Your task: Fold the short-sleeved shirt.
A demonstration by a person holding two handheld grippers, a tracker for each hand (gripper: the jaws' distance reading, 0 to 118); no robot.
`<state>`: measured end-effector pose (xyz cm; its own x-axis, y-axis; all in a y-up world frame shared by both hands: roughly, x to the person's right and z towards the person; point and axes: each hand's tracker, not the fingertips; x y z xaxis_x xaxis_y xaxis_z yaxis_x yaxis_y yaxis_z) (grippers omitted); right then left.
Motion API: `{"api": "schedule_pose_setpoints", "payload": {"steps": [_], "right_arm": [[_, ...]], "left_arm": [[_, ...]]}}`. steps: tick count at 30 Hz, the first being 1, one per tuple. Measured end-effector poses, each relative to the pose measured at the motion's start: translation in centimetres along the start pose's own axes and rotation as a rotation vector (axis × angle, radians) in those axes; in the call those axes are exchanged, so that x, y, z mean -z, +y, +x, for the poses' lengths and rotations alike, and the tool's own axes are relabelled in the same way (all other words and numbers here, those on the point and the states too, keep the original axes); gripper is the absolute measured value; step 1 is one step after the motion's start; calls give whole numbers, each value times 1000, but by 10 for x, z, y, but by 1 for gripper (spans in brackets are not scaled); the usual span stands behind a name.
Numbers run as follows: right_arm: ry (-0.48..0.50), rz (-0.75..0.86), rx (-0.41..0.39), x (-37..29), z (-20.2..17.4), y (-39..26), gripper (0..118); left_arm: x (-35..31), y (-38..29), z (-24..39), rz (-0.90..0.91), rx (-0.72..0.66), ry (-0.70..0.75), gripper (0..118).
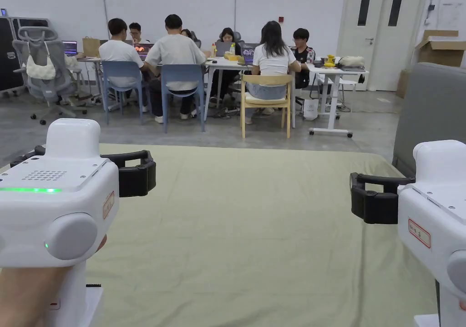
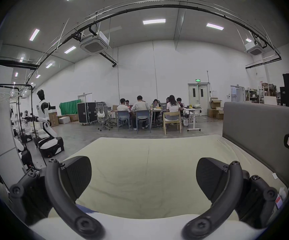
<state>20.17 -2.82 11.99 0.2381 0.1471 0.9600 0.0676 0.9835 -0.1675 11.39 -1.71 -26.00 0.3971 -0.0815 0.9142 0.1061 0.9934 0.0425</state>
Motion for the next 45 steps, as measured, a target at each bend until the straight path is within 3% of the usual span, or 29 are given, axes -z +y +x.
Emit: {"api": "schedule_pose_setpoints", "payload": {"steps": [7, 19, 25, 31, 35, 45], "right_arm": [[120, -8, 129, -5, 15, 7, 118], [97, -22, 126, -5, 14, 8, 118], [29, -34, 60, -11, 12, 13, 118], [20, -19, 87, -3, 13, 13, 118], [106, -25, 48, -3, 14, 13, 118], [206, -8, 132, -6, 14, 13, 118]], "left_arm": [[0, 1, -3, 9, -32, 8, 118], [5, -1, 7, -13, -14, -1, 118], [3, 0, 8, -8, -20, -15, 118], [4, 1, 7, -16, -27, -27, 118], [5, 0, 9, -11, -17, -22, 118], [5, -2, 9, -13, -31, -12, 118]]}}
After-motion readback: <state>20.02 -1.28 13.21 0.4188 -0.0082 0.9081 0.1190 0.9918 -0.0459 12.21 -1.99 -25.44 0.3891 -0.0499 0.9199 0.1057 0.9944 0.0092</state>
